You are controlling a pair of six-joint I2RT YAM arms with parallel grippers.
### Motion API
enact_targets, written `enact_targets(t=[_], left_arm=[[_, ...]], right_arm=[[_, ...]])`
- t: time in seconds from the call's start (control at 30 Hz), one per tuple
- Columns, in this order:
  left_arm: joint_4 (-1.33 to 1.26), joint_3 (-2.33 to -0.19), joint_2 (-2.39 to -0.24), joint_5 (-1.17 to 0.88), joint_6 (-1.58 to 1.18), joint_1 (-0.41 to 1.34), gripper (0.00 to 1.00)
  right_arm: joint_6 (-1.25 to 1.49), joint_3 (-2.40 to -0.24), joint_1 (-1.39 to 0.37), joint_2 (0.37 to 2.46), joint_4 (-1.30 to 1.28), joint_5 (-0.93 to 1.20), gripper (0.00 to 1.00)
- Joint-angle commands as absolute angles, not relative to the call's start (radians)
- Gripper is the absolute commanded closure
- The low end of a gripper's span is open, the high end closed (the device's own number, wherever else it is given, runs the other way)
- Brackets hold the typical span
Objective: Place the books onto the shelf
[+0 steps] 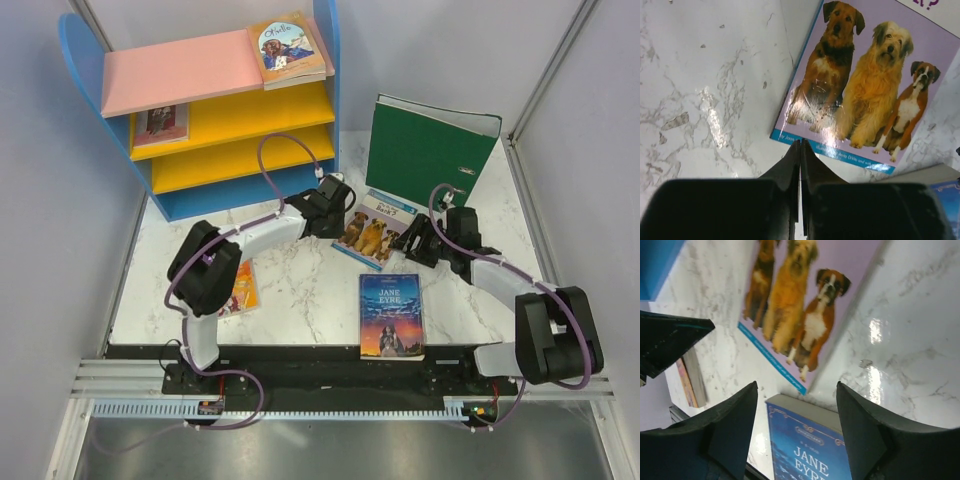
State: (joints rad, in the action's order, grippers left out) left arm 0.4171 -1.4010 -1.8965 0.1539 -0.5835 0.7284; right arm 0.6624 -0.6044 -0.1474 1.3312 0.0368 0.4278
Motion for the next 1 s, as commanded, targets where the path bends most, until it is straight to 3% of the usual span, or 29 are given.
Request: enact_targets(t=[0.0, 0.3, 0.53, 0.97], left_arm=[[0.429, -1.523, -1.995, 0.189, -0.557, 0.726, 0.98], [0.523, -1.692, -2.181, 0.164, -0.558, 0.718, 0.98], [0.534, -1.689, -2.21, 0.12, -0.552, 0.718, 0.98], [0.535, -1.672, -2.224, 0.089, -0.558, 0.718, 0.98]], right_arm=[[0.673, -0.609, -0.143, 1.396, 0.115, 0.385, 0.27], [0.718, -0.666, -0.144, 1.569, 0.254, 0.374, 0.25], [0.808, -0.653, -0.152, 1.701, 0.498, 0.469, 0.26], [0.865, -0.676, -0.206, 1.638, 0.618, 0.52, 0.33]])
